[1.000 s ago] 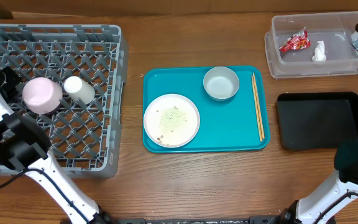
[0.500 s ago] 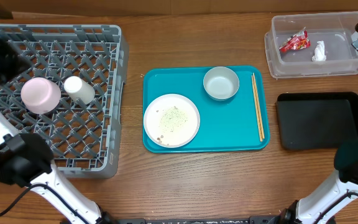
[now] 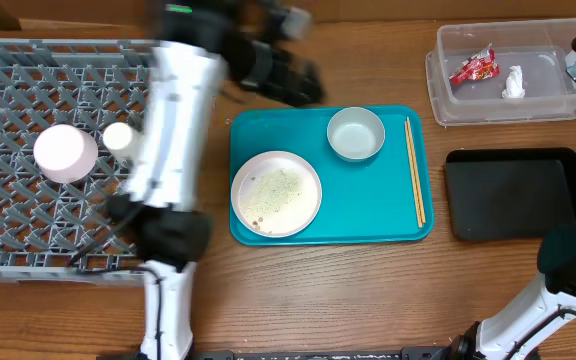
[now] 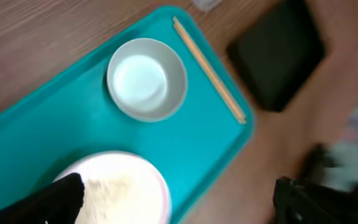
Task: Sort waste into correct bins and load items into the dishwasher
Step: 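Reach the left gripper to the grey bowl and grasp its rim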
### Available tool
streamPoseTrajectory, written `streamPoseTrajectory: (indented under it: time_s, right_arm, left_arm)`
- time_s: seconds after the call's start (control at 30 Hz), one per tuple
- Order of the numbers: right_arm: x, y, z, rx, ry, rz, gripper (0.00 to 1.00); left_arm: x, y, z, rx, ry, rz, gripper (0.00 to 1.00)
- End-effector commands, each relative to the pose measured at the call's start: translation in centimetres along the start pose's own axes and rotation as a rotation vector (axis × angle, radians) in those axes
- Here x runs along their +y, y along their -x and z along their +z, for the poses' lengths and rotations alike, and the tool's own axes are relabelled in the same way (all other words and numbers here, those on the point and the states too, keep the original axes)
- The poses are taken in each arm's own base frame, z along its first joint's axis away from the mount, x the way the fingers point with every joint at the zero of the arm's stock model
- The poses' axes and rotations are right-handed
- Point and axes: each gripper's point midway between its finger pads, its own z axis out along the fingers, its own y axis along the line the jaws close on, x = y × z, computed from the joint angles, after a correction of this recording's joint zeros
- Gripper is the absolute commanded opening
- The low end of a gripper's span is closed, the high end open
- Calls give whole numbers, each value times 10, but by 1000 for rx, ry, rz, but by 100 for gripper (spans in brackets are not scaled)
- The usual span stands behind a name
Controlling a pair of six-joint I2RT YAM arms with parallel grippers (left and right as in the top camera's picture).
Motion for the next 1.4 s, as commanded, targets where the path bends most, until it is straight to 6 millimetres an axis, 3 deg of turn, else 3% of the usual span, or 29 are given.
streamPoseTrajectory:
  time_s: [0.0,0.17,0.33,0.43,0.6,0.73,0.83,0.9,0.97,1.17,1.23,1.37]
  right_arm:
    - [0,6,-16,-49,23,12,100]
    - [0,6,-16,-49,22,12,100]
    - [0,6,-16,-49,22,12,100]
    - [0,6,-16,-49,22,12,100]
    - [0,6,-16,-49,22,12,100]
    - [0,6,-16,-49,22,12,100]
    - [0,6,-16,-49,22,12,100]
    - [0,6,-16,-49,22,12,100]
    - [0,6,-16,-49,22,12,100]
    - [0,6,-16,-49,22,12,100]
    - [0,6,-16,-49,22,12,100]
    - [0,6,-16,-49,22,12,100]
  left_arm:
    - [18,-1,56,94,264,115,99]
    - [2,4,128,128,387,241,99]
    - [-21,-5,189,159,376,351,96]
    - [-17,-9,215,172,418,373,91]
    - [-8,-19,232,201,435,349,81]
    - [-5,-22,233,203,438,302,55]
    - [-5,-23,233,198,439,271,44]
    - [-5,-25,233,209,440,270,31]
    - [-5,-29,231,225,441,268,4]
    - [-14,-28,206,221,450,195,4]
    - [-24,-18,183,178,451,150,4]
    - [-44,17,108,9,432,47,4]
